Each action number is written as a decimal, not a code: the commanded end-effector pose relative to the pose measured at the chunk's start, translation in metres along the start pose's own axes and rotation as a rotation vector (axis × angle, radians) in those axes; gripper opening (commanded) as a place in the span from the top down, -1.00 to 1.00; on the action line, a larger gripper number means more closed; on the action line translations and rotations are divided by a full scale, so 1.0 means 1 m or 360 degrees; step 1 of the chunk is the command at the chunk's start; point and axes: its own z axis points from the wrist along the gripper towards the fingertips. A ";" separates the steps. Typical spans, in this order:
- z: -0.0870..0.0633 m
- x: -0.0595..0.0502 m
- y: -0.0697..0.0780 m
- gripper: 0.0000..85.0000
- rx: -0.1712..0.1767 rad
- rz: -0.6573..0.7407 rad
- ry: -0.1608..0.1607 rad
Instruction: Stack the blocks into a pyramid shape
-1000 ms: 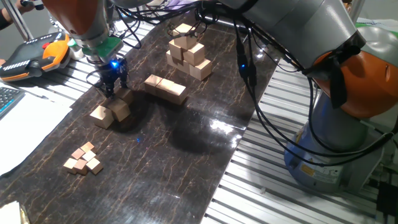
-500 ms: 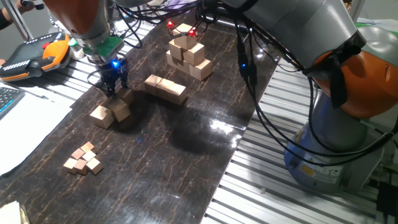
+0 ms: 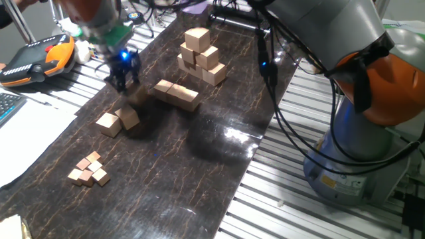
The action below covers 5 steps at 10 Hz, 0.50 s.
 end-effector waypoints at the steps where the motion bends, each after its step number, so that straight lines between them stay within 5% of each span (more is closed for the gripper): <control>1: -0.004 0.005 -0.010 -0.18 0.0017 -0.0011 -0.0005; 5: -0.009 0.024 -0.022 -0.16 0.0005 -0.0012 0.0013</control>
